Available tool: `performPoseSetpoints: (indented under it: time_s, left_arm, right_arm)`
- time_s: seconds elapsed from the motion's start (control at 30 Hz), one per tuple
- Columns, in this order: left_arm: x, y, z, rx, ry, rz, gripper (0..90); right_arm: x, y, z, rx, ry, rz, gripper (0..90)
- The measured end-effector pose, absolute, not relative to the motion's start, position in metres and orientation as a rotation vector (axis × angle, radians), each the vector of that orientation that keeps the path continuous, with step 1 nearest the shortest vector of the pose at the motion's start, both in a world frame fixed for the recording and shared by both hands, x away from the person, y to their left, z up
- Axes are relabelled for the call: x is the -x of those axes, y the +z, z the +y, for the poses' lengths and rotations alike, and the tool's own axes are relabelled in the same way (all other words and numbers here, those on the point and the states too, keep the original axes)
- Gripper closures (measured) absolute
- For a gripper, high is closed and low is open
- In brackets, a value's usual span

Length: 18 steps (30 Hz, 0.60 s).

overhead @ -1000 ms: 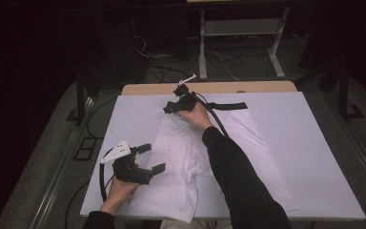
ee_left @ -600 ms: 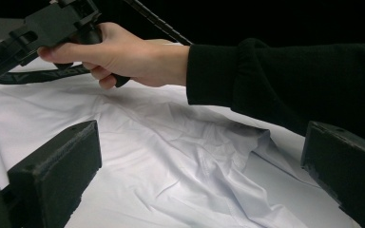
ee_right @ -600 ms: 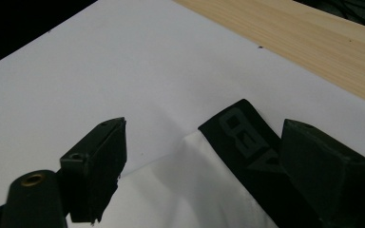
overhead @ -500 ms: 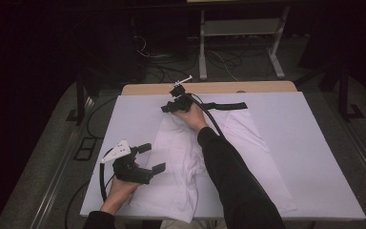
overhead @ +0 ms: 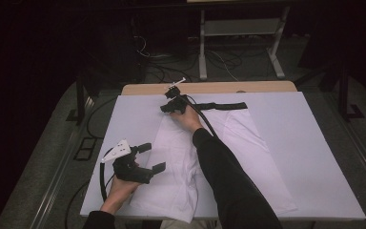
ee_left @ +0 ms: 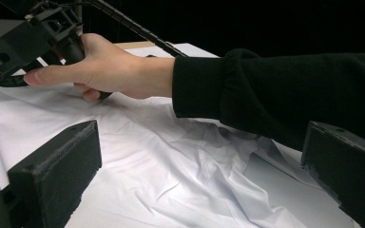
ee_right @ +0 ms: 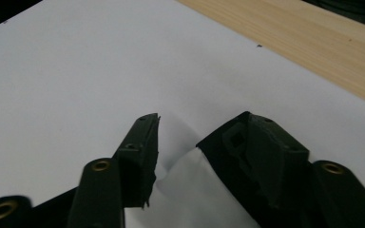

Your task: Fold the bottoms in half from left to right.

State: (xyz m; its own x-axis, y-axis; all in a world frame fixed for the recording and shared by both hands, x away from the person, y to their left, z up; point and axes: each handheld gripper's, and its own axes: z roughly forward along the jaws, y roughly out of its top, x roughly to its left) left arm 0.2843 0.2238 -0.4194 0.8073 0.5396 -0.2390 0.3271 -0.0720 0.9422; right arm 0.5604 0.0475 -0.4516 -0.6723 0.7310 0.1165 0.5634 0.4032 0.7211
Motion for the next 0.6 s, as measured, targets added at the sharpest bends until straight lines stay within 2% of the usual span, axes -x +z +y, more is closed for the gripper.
performPoseSetpoints:
  time_s: [0.37,0.6]
  left_arm:
    - [-0.2846,-0.4195,0.2235,-1.677,0.2,0.688,0.0]
    - [-0.2851,-0.4196,0.2237,-1.68,0.202,0.69,0.0]
  right_arm:
    - [-0.5565,-0.4533,0.0541,-1.145,1.039,2.37,60.6]
    - [-0.557,-0.45,0.0517,-1.148,1.027,2.395,77.0]
